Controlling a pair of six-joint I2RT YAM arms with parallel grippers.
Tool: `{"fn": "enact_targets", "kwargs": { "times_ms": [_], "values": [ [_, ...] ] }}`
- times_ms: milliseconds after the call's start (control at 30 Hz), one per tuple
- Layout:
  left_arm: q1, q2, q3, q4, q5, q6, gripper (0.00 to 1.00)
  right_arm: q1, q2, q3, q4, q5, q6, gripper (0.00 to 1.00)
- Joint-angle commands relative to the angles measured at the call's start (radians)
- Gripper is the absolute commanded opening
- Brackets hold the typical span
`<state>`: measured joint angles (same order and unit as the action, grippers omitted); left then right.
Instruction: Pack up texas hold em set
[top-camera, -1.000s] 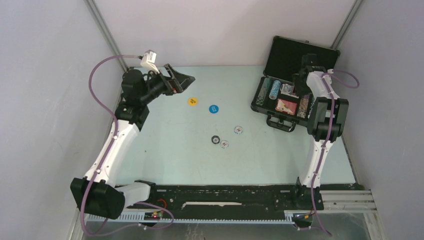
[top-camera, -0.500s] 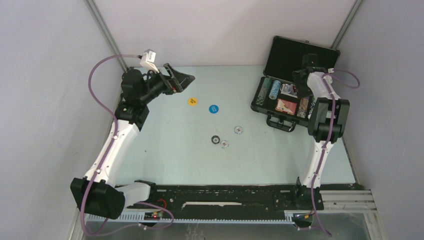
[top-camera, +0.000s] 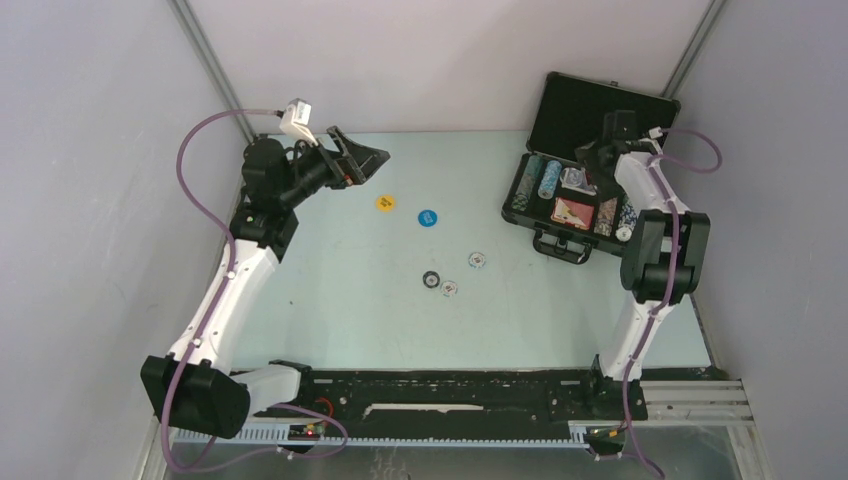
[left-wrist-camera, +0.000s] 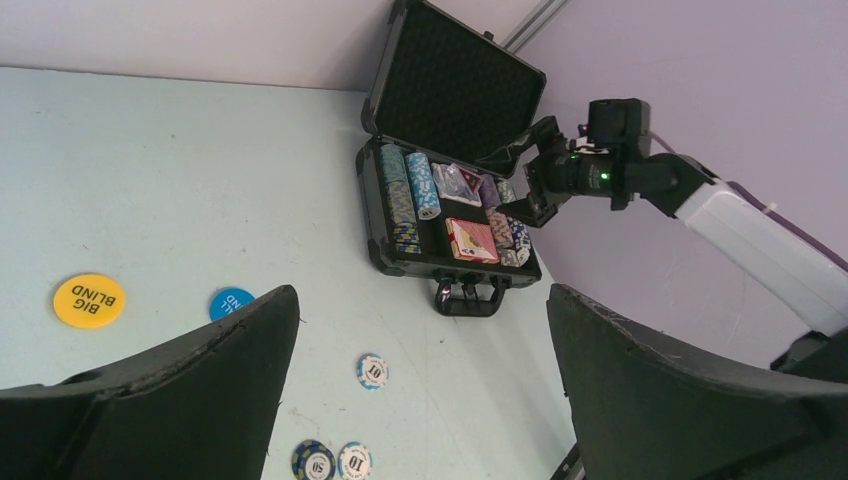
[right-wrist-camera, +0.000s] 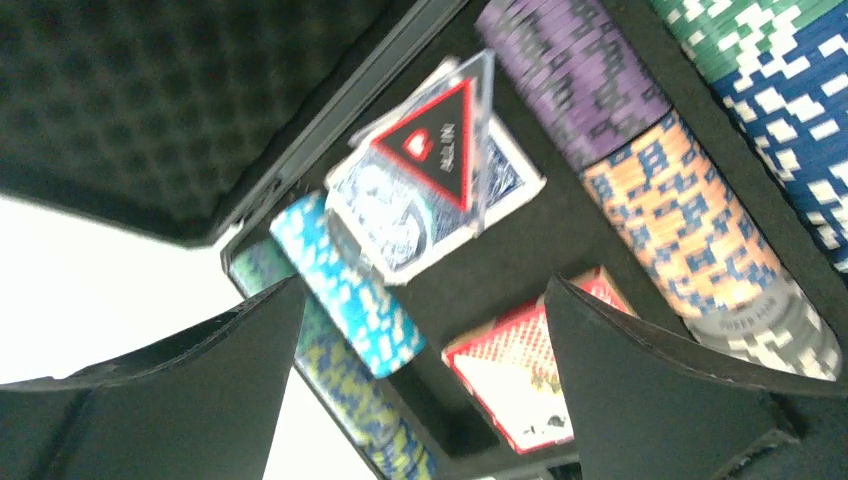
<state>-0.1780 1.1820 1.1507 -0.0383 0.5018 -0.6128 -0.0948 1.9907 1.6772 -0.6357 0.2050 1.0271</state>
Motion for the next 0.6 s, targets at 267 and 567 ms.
{"fn": "enact_targets", "kwargs": {
  "times_ms": [267,567],
  "values": [
    [-0.005,-0.030,-0.023,0.030,-0.026,0.012,1.00,0.306,-0.526,-0.330,0.147,-0.014,-0.613,1.00],
    [-0.078,-0.099,-0.040,0.026,-0.149,0.106,1.00,0.586,-0.720,-0.569,0.197,-0.231,-0.683,1.00]
  ]
}}
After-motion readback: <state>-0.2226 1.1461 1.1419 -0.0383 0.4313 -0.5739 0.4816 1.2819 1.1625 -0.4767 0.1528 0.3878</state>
